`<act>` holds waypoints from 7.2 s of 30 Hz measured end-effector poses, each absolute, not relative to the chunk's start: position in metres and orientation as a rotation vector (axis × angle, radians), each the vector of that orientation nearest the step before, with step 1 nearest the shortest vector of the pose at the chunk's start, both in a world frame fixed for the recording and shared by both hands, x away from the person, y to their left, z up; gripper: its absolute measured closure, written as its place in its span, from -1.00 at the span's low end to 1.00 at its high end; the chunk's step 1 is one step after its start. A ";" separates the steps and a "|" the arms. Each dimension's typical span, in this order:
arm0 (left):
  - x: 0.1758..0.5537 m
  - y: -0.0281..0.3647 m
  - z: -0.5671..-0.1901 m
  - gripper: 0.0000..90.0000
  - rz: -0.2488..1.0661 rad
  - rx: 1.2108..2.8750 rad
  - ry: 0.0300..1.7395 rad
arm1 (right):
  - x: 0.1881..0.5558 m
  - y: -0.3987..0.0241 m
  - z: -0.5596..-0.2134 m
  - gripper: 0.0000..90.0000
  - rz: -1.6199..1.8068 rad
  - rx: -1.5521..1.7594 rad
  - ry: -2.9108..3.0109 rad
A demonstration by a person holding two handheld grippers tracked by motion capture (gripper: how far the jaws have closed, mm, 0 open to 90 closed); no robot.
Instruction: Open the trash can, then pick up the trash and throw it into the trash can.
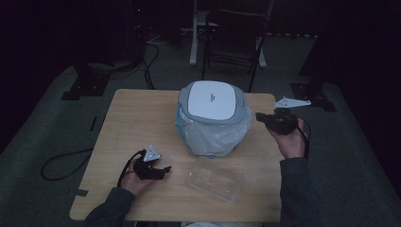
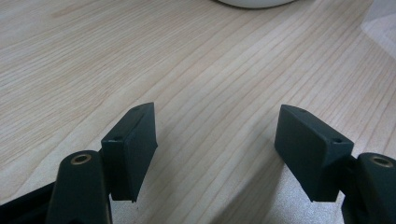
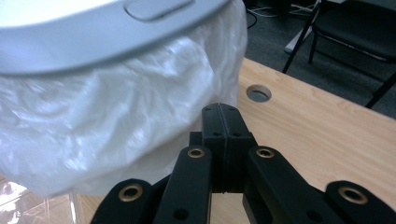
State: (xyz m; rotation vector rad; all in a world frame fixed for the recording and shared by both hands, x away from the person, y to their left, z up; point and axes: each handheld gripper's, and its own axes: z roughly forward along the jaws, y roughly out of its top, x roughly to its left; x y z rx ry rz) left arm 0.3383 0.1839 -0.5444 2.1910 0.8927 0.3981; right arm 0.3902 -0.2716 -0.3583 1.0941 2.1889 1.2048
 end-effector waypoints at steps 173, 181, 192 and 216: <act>0.339 0.183 -0.544 -0.32 0.398 2.195 0.895 | 0.333 -0.263 -0.511 1.00 1.123 1.110 2.566; 0.339 0.183 -0.544 -0.32 0.398 2.195 0.894 | 0.324 -0.266 -0.487 0.80 1.083 1.025 2.493; 0.339 0.183 -0.544 -0.32 0.398 2.195 0.895 | 0.299 -0.272 -0.454 0.63 1.100 0.907 2.408; 0.339 0.183 -0.544 -0.32 0.397 2.194 0.895 | 0.284 -0.260 -0.458 0.44 1.216 0.705 2.562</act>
